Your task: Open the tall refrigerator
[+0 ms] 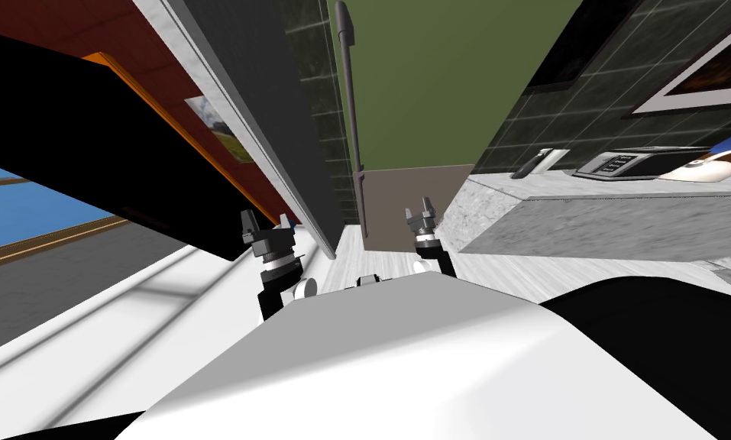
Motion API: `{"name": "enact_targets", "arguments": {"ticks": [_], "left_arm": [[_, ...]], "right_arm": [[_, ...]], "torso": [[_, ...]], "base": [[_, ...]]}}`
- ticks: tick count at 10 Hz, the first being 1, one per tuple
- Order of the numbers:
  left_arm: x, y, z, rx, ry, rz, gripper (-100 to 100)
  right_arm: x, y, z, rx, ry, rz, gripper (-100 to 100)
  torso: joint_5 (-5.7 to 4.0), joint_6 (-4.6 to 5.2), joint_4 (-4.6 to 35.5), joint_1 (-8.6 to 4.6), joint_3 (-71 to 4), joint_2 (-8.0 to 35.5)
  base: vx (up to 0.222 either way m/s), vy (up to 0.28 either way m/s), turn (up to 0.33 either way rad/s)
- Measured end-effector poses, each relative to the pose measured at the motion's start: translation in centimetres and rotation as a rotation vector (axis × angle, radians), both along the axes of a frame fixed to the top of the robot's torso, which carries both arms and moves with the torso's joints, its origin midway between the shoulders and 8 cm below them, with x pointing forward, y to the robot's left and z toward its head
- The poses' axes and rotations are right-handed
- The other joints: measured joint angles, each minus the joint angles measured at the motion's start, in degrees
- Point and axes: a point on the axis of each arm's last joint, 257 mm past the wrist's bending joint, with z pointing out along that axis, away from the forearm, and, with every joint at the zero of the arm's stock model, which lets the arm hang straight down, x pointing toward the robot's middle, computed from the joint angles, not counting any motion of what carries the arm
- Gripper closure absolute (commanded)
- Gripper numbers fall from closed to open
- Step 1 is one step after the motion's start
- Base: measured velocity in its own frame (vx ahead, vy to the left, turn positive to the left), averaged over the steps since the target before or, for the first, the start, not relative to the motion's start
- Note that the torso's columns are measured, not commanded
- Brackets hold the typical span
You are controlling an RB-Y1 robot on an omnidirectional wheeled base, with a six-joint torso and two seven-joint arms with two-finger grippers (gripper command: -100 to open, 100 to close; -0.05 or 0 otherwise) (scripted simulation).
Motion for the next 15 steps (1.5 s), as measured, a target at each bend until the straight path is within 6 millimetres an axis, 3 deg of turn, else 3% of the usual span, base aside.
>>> {"name": "enact_targets", "arguments": {"ticks": [6, 15], "left_arm": [[0.0, 0.0, 0.0, 0.0, 0.0, 0.0, 0], [0.0, 0.0, 0.0, 0.0, 0.0, 0.0, 0]], "right_arm": [[4.1, 0.7, -4.6, 0.165, 0.134, 0.178, -100], [8.4, 1.5, -10.5, 0.45, 0.329, 0.355, -100]], "torso": [[-0.01, -0.01, 0.0, -0.02, 0.0, 0.0], [0.0, 0.02, 0.0, -0.02, 0.0, 0.0]], "base": [[-0.009, 0.016, 0.012], [-0.009, 0.016, 0.018]]}}
